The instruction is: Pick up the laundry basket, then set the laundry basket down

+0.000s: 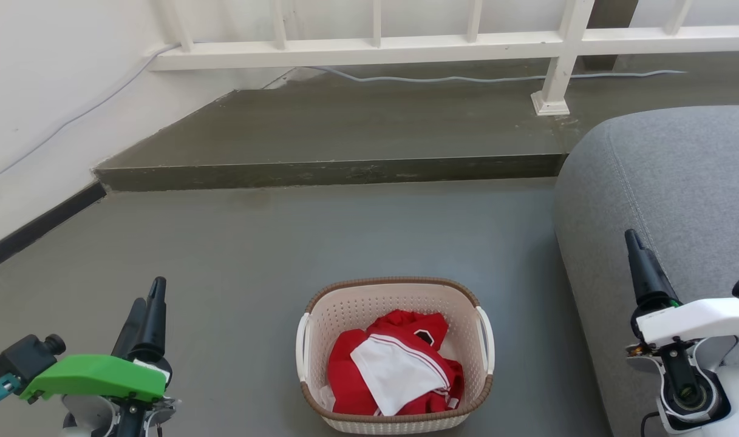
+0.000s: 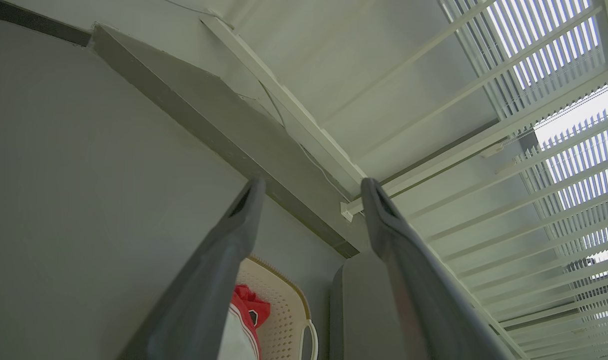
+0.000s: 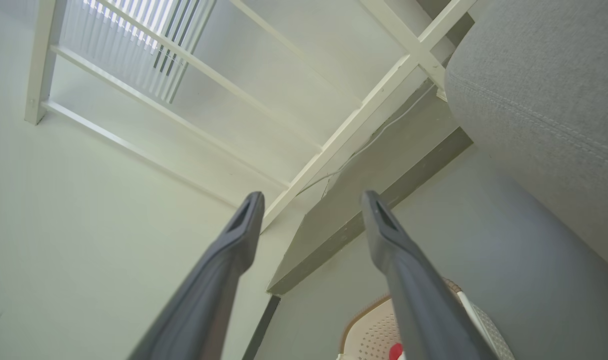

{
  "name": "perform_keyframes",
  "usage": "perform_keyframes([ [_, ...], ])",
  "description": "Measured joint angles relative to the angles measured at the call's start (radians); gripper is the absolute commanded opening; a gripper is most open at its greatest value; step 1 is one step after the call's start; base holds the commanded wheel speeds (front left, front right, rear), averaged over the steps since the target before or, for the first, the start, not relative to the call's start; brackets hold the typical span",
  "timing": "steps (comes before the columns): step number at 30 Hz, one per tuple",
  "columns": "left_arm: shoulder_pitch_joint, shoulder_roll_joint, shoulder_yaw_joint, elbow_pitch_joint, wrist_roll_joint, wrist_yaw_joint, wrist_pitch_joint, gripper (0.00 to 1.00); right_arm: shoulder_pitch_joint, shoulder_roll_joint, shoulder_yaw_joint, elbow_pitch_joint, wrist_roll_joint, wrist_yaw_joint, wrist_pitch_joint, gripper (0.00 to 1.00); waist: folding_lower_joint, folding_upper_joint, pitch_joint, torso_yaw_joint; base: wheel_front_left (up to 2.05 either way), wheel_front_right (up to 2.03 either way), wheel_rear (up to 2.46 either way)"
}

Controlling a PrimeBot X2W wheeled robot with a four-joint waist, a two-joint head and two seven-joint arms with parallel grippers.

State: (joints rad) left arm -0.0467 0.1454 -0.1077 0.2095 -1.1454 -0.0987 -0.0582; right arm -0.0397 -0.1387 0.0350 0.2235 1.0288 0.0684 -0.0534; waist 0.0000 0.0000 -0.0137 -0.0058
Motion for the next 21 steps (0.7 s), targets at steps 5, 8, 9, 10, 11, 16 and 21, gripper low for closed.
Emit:
perform_keyframes([
  [5, -0.001, 0.006, -0.034, -0.004, 0.079, 0.011, -0.016, 1.0, 0.0, -0.016, 0.032, -0.006, -0.095, -0.014, -0.017, 1.0, 0.0, 0.0, 0.004, -0.004, 0.0, 0.0, 0.0],
  [8, -0.002, 0.012, -0.046, -0.008, 0.119, 0.013, -0.023, 1.0, 0.0, -0.021, 0.042, -0.009, -0.133, -0.023, -0.023, 1.0, 0.0, 0.0, 0.004, -0.005, 0.0, 0.0, 0.0],
  [9, -0.003, 0.016, -0.054, -0.011, 0.133, 0.021, -0.024, 1.0, 0.0, -0.022, 0.049, -0.01, -0.15, -0.027, -0.027, 1.0, 0.0, 0.0, 0.005, -0.006, 0.0, 0.0, 0.0],
  [10, -0.005, 0.02, -0.059, -0.013, 0.15, 0.021, -0.03, 1.0, 0.0, -0.024, 0.057, -0.011, -0.172, -0.028, -0.03, 1.0, 0.0, 0.0, 0.005, -0.006, 0.0, 0.0, 0.0],
  [11, -0.007, 0.026, -0.063, -0.016, 0.174, 0.025, -0.032, 1.0, 0.0, -0.026, 0.065, -0.013, -0.191, -0.029, -0.034, 1.0, 0.0, 0.0, 0.005, -0.007, 0.0, 0.0, 0.0],
  [16, -0.019, 0.039, -0.095, -0.024, 0.267, 0.048, -0.05, 1.0, 0.0, -0.03, 0.096, -0.015, -0.279, -0.053, -0.049, 1.0, 0.0, 0.0, 0.006, -0.01, 0.0, 0.0, 0.0],
  [21, -0.019, 0.046, -0.123, -0.027, 0.345, 0.064, -0.067, 1.0, 0.0, -0.036, 0.12, -0.016, -0.364, -0.067, -0.063, 1.0, 0.0, 0.0, 0.007, -0.013, 0.0, 0.0, 0.0],
])
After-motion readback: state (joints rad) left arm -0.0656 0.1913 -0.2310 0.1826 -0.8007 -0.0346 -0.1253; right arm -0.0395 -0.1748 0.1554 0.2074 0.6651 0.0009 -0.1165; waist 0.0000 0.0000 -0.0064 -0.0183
